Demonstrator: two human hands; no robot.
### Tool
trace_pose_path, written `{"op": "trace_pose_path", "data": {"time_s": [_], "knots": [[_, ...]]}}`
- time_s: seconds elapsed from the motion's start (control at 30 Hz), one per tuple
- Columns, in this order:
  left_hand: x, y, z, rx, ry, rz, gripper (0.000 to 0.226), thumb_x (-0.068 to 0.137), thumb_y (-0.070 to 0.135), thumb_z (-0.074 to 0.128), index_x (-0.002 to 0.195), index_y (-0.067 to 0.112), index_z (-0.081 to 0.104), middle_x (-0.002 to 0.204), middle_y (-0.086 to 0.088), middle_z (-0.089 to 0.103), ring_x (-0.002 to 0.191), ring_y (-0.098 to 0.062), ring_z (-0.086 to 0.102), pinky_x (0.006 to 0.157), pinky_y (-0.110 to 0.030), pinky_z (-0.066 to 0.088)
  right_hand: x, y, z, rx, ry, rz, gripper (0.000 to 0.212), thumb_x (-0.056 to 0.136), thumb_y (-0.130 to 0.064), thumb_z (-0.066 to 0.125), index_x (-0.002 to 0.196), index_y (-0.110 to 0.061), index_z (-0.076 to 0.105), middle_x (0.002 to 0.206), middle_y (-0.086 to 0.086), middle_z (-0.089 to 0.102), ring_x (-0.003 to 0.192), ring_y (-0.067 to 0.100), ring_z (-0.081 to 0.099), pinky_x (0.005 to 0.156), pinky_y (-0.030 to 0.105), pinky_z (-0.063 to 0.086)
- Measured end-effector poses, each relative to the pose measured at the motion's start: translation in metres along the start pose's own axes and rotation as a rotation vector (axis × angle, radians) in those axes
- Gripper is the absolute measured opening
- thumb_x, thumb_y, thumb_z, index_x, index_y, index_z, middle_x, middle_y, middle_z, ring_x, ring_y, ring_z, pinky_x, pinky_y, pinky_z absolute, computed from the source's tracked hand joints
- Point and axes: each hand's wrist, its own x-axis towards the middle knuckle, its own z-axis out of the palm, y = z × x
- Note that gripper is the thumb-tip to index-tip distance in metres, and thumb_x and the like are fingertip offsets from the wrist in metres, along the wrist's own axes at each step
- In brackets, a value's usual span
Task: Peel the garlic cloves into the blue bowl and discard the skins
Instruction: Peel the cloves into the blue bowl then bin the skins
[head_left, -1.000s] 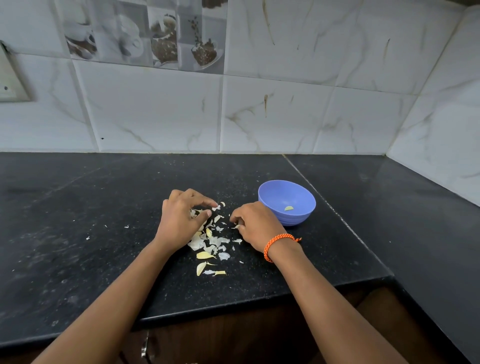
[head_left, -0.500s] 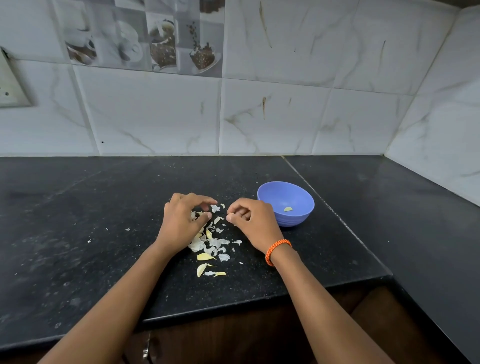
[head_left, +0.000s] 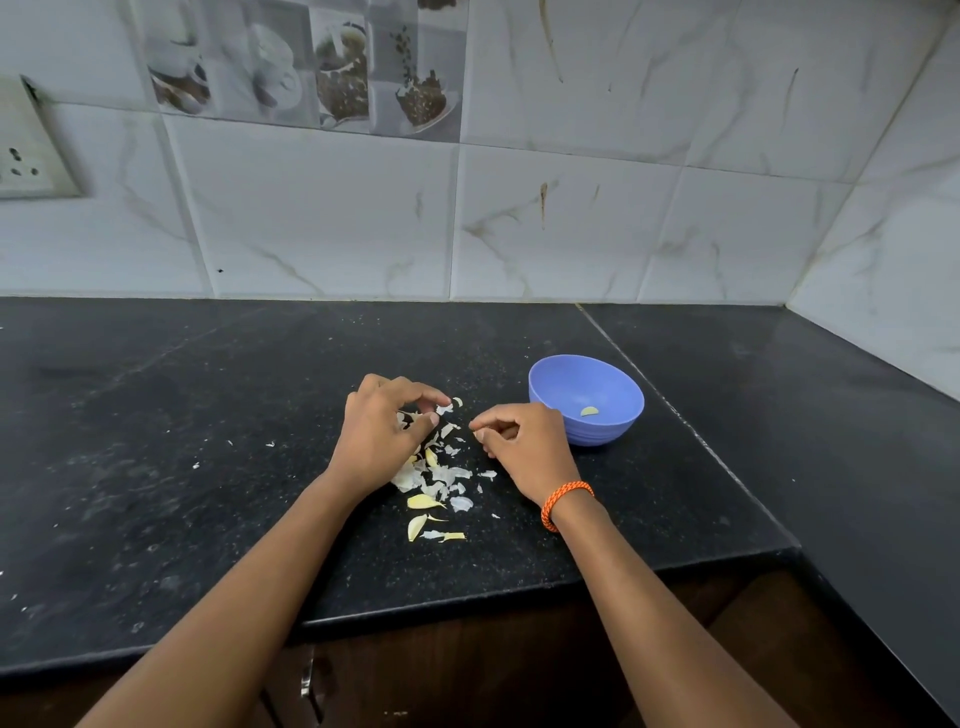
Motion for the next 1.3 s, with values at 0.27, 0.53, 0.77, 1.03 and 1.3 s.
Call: {"op": "trace_pose_path", "data": {"time_s": [0.27, 0.53, 0.77, 1.03, 1.3], "knots": [[-0.001, 0.000, 0.000, -0.012, -0.009, 0.002, 0.023, 0.097, 0.025, 0.078, 0.110, 0.044, 0.079, 0.094, 0.023, 0.072, 0.111, -0.010, 0.048, 0.105, -0.051, 0.041, -0.003, 0.005, 0.008, -0.248, -0.015, -0.163, 0.008, 0.096, -0.013, 0.074, 0.096, -0.020, 0.078, 0.089, -0.006, 0.071, 0.080, 0.008, 0.063, 0.075, 0.027, 0.054], [-0.002, 0.001, -0.001, -0.018, -0.006, 0.004, 0.025, 0.096, 0.024, 0.078, 0.107, 0.046, 0.078, 0.096, 0.022, 0.074, 0.110, -0.011, 0.049, 0.102, -0.051, 0.042, 0.008, -0.009, -0.007, -0.360, -0.081, -0.268, 0.012, 0.097, -0.011, 0.069, 0.087, -0.018, 0.072, 0.086, -0.003, 0.064, 0.079, 0.014, 0.057, 0.074, 0.038, 0.052], [-0.001, 0.001, 0.000, -0.018, 0.002, 0.002, 0.021, 0.095, 0.028, 0.076, 0.109, 0.044, 0.079, 0.094, 0.023, 0.074, 0.109, -0.010, 0.049, 0.102, -0.050, 0.043, -0.004, -0.008, 0.006, -0.418, -0.045, -0.258, 0.018, 0.096, -0.006, 0.061, 0.083, -0.016, 0.058, 0.085, 0.001, 0.059, 0.081, 0.021, 0.053, 0.071, 0.038, 0.046], [-0.001, 0.002, 0.001, -0.002, -0.035, 0.015, 0.012, 0.093, 0.032, 0.079, 0.098, 0.042, 0.082, 0.097, 0.032, 0.073, 0.113, 0.006, 0.045, 0.104, -0.055, 0.042, 0.007, -0.012, 0.004, 0.019, 0.017, -0.051, 0.006, 0.092, -0.013, 0.082, 0.089, -0.018, 0.079, 0.081, -0.008, 0.075, 0.077, 0.009, 0.072, 0.075, 0.025, 0.061], [-0.003, 0.018, -0.003, -0.163, -0.064, -0.011, 0.012, 0.087, 0.038, 0.089, 0.096, 0.042, 0.083, 0.094, 0.027, 0.077, 0.113, -0.002, 0.055, 0.099, -0.044, 0.050, -0.004, -0.013, 0.014, 0.357, 0.169, -0.021, 0.006, 0.090, -0.010, 0.084, 0.094, -0.007, 0.080, 0.079, 0.002, 0.079, 0.073, 0.016, 0.077, 0.070, 0.026, 0.063]]}}
